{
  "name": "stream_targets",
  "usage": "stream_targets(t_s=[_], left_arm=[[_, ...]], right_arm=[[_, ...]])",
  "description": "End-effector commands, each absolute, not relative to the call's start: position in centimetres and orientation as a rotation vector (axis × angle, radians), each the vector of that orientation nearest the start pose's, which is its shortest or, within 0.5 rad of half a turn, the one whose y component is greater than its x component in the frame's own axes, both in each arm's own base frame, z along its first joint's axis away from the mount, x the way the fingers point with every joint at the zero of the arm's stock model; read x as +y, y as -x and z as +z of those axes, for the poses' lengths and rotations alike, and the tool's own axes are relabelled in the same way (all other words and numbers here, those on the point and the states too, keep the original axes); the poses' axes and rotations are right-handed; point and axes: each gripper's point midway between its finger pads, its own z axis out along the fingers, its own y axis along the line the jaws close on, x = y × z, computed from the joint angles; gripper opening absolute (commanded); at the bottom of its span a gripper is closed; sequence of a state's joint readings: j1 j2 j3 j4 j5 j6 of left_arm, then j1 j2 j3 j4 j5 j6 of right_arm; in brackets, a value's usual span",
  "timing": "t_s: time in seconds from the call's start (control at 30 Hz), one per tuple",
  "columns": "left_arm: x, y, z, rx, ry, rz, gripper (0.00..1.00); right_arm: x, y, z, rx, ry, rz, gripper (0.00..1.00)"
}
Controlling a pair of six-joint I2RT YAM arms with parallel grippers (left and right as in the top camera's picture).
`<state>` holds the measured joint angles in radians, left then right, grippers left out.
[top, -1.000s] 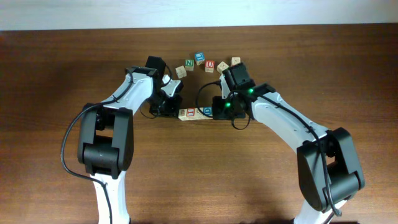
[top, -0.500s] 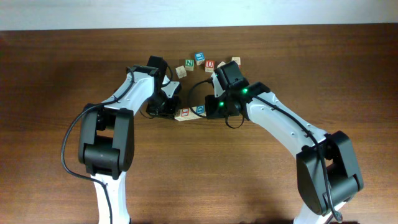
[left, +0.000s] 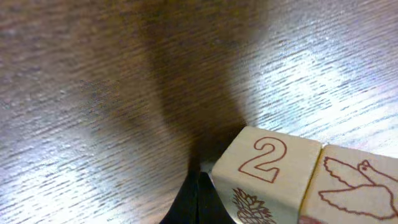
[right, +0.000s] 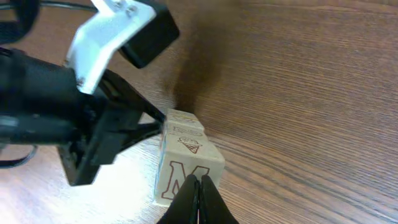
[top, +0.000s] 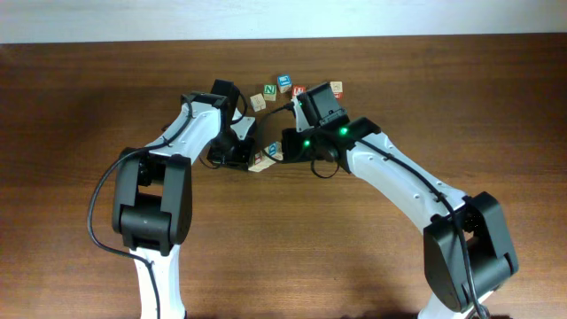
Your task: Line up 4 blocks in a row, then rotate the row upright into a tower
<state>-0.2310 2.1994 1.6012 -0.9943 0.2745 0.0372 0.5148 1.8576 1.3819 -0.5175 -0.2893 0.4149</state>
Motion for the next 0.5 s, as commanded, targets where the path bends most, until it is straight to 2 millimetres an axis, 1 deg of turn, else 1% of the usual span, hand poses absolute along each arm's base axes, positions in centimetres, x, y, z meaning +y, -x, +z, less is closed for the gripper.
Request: stream_targets(t_s=[0.0,0.23,0.27,0.4,0.47], left_arm=[[-15.7,-37.2,-0.5,3.156,-0.474,-0.491,0.00],[-15.6,-36.9,-0.5,3.171,-0.473,-0.487,0.00],[-15.4,-36.8,-0.5,3.177,-0.474,-0.466,0.00],[-15.0,-36.7,-0.6,3.187,-0.473,-0.435,0.00],[-14.9,-36.7,-0.6,3.193,-0.455,-0.428,0.00]], right_arm=[[29.1,-37.7,11.4,2.652,0.286,0.759,0.04],[29.4,-37.8,11.6,2.643,0.266,0.781,0.04],[29.4,-37.8,11.6,2.645,0.263,0.783,0.04],[30.2,-37.4,11.7,2.638,0.285,0.792,0.04],[30.2,-37.4,11.2,2.650,0.273,0.792,0.04]])
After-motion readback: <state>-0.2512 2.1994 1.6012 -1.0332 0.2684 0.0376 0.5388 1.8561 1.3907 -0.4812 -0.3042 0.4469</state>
